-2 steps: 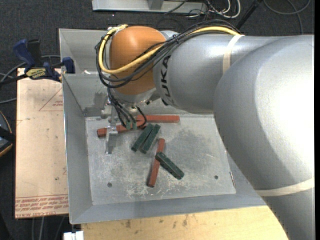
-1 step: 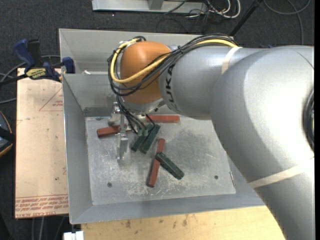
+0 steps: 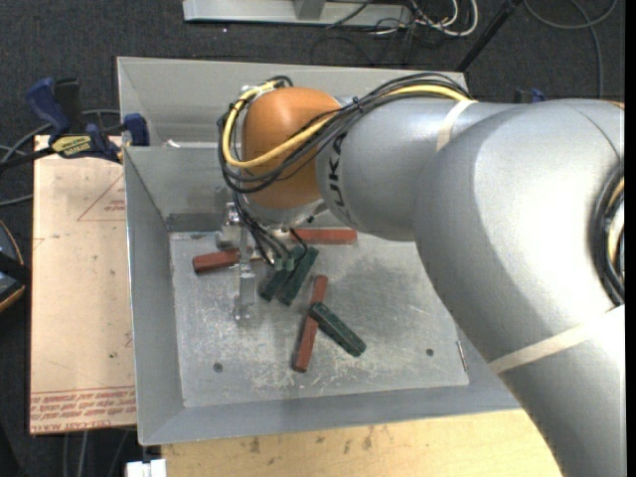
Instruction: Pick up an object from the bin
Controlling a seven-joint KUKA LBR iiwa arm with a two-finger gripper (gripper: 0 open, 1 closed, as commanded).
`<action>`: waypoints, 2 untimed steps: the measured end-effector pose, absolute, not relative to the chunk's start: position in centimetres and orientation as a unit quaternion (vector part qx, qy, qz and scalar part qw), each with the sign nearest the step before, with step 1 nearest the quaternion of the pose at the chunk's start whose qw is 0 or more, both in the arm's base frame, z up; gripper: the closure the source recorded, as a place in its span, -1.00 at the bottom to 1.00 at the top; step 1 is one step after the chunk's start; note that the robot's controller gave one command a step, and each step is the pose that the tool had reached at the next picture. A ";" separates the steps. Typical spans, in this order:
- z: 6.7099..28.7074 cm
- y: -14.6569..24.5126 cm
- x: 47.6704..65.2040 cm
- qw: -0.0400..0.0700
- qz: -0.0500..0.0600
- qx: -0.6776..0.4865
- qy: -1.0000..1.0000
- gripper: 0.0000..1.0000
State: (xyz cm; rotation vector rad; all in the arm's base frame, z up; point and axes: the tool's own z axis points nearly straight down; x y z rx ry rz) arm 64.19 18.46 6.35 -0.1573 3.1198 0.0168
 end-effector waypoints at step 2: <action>7.1 18.3 64.7 0.009 0.002 -0.047 0.999 -1.00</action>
Offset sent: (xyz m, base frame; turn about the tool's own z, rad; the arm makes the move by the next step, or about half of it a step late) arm 0.0000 0.0000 0.0000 -0.0001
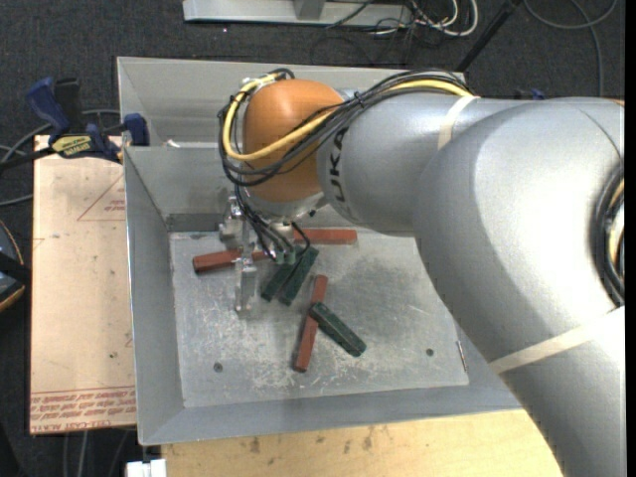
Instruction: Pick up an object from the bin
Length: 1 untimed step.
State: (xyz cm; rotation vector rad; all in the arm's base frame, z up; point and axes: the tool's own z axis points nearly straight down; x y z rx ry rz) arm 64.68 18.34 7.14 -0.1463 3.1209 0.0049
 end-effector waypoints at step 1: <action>7.7 17.9 64.8 0.006 0.003 0.021 1.000 1.00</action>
Offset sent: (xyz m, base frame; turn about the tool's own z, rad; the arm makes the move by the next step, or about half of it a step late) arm 0.0000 0.0000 0.0000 0.0000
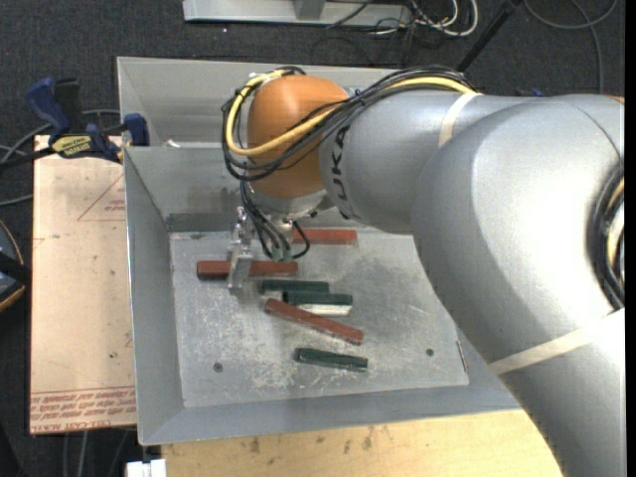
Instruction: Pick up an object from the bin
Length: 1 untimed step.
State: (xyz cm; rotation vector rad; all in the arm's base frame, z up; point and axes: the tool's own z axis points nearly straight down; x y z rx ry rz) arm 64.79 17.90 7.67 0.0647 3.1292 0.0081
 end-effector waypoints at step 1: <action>7.7 17.9 64.8 0.006 0.003 0.021 1.000 1.00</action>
Offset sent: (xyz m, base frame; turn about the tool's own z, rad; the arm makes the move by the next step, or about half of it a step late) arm -0.0001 -0.0001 0.0480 0.0000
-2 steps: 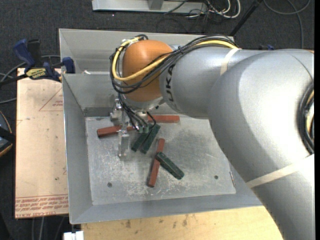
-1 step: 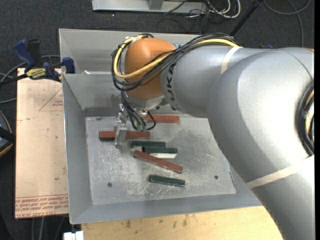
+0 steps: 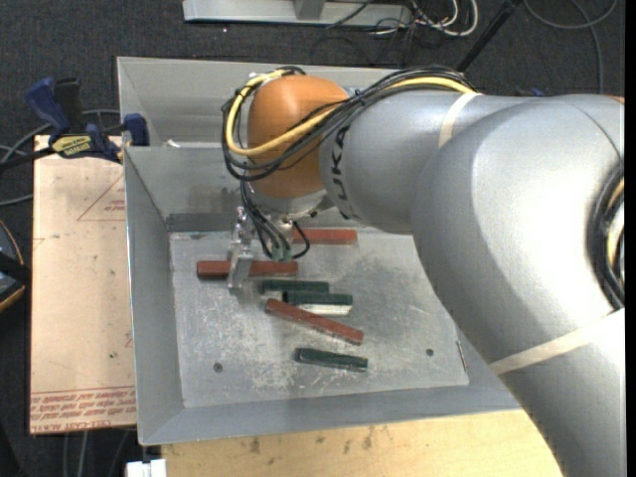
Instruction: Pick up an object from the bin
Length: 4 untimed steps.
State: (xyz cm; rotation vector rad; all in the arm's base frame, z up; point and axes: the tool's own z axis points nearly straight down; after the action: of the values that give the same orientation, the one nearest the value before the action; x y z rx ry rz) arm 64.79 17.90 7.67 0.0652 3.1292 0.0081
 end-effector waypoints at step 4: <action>11.1 17.8 64.7 0.003 0.001 0.021 1.000 1.00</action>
Offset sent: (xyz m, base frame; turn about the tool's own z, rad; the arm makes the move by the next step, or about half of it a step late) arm 0.0000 0.0000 0.0060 0.0000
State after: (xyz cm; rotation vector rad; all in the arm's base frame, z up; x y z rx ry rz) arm 64.68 17.84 11.14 0.0655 3.1353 0.0041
